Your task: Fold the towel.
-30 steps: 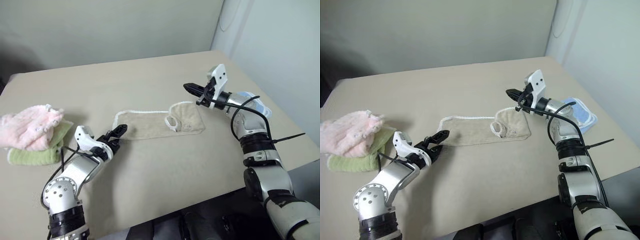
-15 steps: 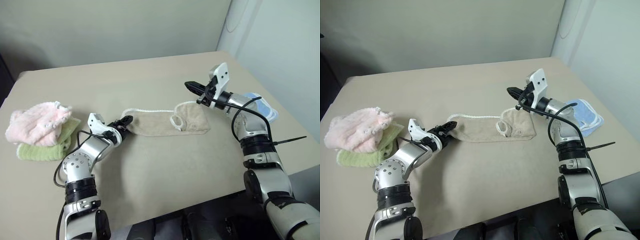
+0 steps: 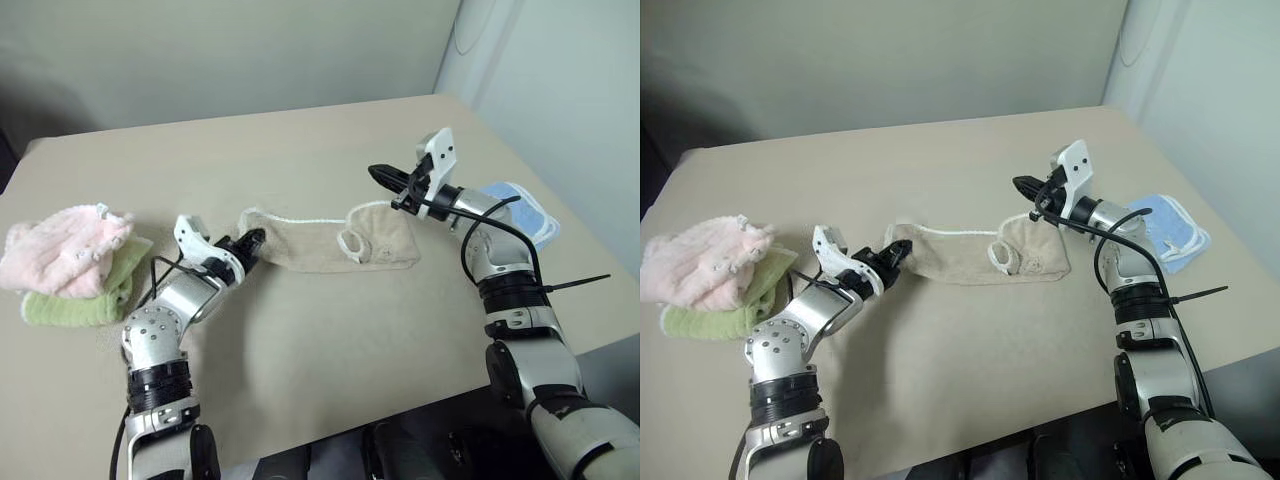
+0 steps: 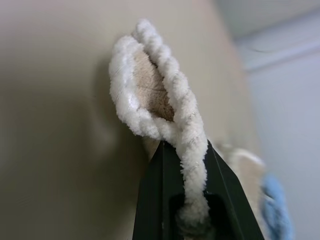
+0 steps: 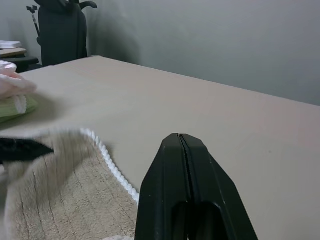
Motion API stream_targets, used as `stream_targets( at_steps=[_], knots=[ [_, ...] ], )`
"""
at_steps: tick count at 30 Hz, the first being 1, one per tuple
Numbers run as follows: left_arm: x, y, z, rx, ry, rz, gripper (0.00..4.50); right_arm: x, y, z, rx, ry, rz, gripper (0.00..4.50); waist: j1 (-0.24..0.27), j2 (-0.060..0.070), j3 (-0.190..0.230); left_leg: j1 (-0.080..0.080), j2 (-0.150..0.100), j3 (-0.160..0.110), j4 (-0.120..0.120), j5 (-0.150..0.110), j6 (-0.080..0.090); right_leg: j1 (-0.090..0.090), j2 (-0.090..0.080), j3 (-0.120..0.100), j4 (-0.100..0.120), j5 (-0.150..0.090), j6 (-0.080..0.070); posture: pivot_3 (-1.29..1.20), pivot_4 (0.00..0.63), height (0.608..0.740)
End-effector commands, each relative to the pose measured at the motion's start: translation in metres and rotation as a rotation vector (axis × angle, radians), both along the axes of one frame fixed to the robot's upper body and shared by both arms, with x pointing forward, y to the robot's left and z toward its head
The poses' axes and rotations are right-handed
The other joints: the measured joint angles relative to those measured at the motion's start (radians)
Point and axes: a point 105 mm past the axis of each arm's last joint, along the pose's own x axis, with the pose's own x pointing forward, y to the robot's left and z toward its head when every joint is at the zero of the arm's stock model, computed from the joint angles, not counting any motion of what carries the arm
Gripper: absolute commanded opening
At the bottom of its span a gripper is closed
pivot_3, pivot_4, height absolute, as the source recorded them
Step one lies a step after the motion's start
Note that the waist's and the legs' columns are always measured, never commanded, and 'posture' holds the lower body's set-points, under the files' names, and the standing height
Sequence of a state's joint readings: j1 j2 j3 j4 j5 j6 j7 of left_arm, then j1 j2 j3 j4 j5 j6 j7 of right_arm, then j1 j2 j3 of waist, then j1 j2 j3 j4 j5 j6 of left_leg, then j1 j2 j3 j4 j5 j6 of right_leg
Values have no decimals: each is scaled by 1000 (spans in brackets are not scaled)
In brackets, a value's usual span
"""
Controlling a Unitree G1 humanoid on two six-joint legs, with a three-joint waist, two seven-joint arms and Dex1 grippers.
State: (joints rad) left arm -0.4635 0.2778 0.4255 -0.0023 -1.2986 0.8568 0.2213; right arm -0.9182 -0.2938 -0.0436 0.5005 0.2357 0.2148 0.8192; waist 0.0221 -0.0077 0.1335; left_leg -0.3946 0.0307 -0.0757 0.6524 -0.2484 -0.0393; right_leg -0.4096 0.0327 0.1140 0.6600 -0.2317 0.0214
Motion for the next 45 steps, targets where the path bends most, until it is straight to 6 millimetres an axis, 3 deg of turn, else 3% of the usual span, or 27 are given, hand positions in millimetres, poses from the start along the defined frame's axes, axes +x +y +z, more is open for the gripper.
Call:
stream_targets(
  at_steps=[1, 5, 9, 13, 18, 24, 27, 32, 37, 45],
  knots=[
    [-6, -35, 57, 85, -220, -168, 46, 2, -11, 21, 41, -63, -43, 0, 0, -1, 0, 0, 0, 0, 0, 0, 0, 0, 0, 0, 0, 0, 0, 0, 150, 740],
    [-11, -87, 79, 208, -309, -384, 46, 10, -24, 22, 60, -57, -114, 0, 2, -1, 1, -1, 0, -1, 1, 0, 0, 1, -1, 0, -2, 1, 1, 0, 150, 740],
    [-3, -138, 80, 326, -311, -562, 46, 20, -41, 24, 93, -59, -226, 0, 0, -1, 1, -1, 0, -1, 2, 0, 1, 1, -1, 0, -2, 2, 3, 0, 150, 740],
    [5, -178, 64, 489, -302, -693, 46, 27, -65, 30, 159, -69, -357, 0, -2, 0, 1, -2, 0, -1, 2, -1, 1, 1, -1, 0, -3, 2, 4, 0, 150, 740],
    [16, -201, 36, 660, -261, -765, 46, 21, -83, 33, 210, -88, -426, 0, -7, 0, 1, -5, 1, -1, 0, -1, 2, -2, -1, 0, -7, 2, 4, 0, 150, 740],
    [28, -210, 19, 674, -207, -770, 46, 14, -90, 24, 199, -81, -455, 0, -10, 0, 1, -8, 1, -1, 0, -1, 2, -6, -1, 1, -9, 3, 5, 0, 150, 740],
    [30, -216, 25, 544, -201, -762, 799, 12, -90, 20, 191, -72, -460, 0, -10, 0, 1, -10, 1, -1, 0, -1, 2, -7, -1, 1, -9, 3, 6, 0, 150, 740],
    [28, -219, 48, 301, -218, -750, 2559, 13, -88, 18, 182, -61, -455, 0, -10, 0, 1, -11, 1, -1, 1, -1, 3, -7, -1, 2, -9, 4, 8, 0, 150, 740],
    [27, -219, 54, 241, -217, -745, 4369, 13, -87, 18, 178, -58, -452, 0, -10, 0, 1, -12, 1, -1, 6, -2, 4, -6, -1, 2, -6, 5, 9, 0, 150, 740],
    [41, -130, 67, 424, -384, -455, 4477, 8, -66, 11, 106, 11, -283, 0, -21, 0, 1, -13, 1, 0, 11, -3, 7, -6, -1, 3, -5, 6, 11, 0, 150, 740]
  ],
)
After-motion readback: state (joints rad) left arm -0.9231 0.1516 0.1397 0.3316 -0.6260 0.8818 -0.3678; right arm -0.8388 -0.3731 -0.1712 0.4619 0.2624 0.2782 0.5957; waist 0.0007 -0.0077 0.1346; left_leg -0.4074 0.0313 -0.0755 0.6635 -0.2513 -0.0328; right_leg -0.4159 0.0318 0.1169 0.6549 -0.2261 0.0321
